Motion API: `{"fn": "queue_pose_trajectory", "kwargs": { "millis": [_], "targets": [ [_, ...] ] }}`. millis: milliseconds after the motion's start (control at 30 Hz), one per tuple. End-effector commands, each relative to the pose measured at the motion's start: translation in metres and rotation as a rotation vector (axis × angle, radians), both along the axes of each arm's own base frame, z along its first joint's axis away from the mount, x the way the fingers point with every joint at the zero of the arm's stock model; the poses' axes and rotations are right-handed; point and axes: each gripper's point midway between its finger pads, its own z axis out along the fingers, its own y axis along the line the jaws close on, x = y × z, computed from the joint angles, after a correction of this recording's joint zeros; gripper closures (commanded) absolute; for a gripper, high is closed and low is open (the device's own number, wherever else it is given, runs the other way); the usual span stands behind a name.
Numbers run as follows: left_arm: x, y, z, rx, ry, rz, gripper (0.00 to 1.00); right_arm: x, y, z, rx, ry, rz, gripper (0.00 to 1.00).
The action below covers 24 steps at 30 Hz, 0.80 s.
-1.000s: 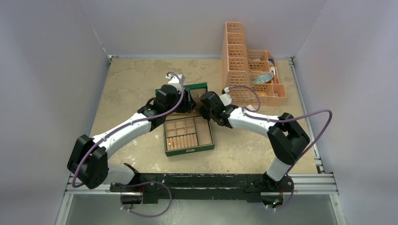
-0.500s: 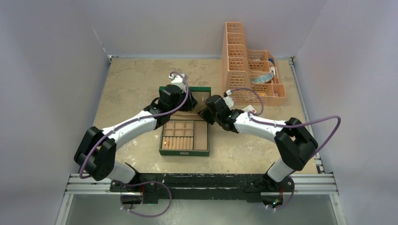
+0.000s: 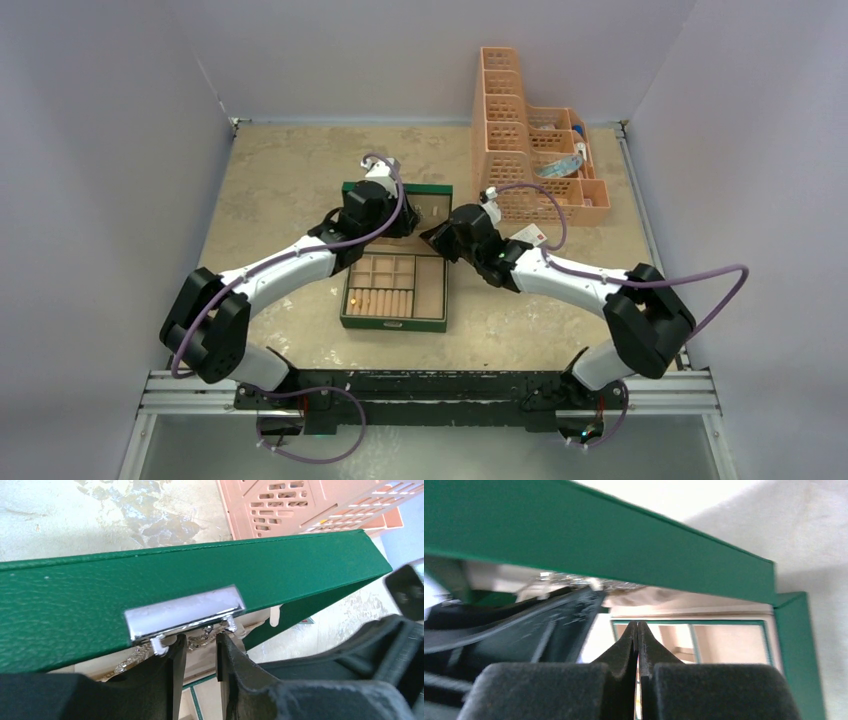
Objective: Organize the mixed jewelry
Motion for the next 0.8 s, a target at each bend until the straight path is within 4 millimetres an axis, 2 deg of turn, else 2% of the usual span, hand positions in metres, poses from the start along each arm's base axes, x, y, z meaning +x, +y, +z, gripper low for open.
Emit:
{"fn": "queue_pose_trajectory", "kwargs": {
  "millis": [0, 100, 300, 400, 500, 633, 767],
  "targets": [
    [0.011, 0.005, 0.008, -0.013, -0.039, 0.041, 0.72, 0.01, 0.015, 0.062, 0.139, -0.154, 0.023, 1.0],
    [0.01, 0.005, 0.009, -0.014, -0.039, 0.039, 0.72, 0.009, 0.013, 0.065, 0.154, -0.169, 0.018, 1.0],
    [0.007, 0.002, 0.02, -0.039, -0.047, 0.019, 0.72, 0.01, 0.005, 0.054, 0.111, -0.122, -0.017, 1.0],
    [0.002, 0.0, 0.026, -0.053, -0.044, 0.002, 0.71, 0.008, 0.0, 0.059, 0.11, -0.137, -0.023, 1.0],
    [-0.007, 0.001, 0.036, -0.076, -0.037, -0.014, 0.69, 0.004, -0.01, 0.072, 0.105, -0.183, -0.024, 1.0],
    [-0.024, 0.004, 0.052, -0.116, -0.041, -0.042, 0.64, -0.002, -0.022, 0.092, 0.075, -0.274, 0.002, 0.88],
    [-0.037, 0.012, 0.069, -0.122, -0.037, -0.056, 0.59, -0.006, -0.036, 0.103, 0.02, -0.336, 0.033, 0.77]
  ]
}}
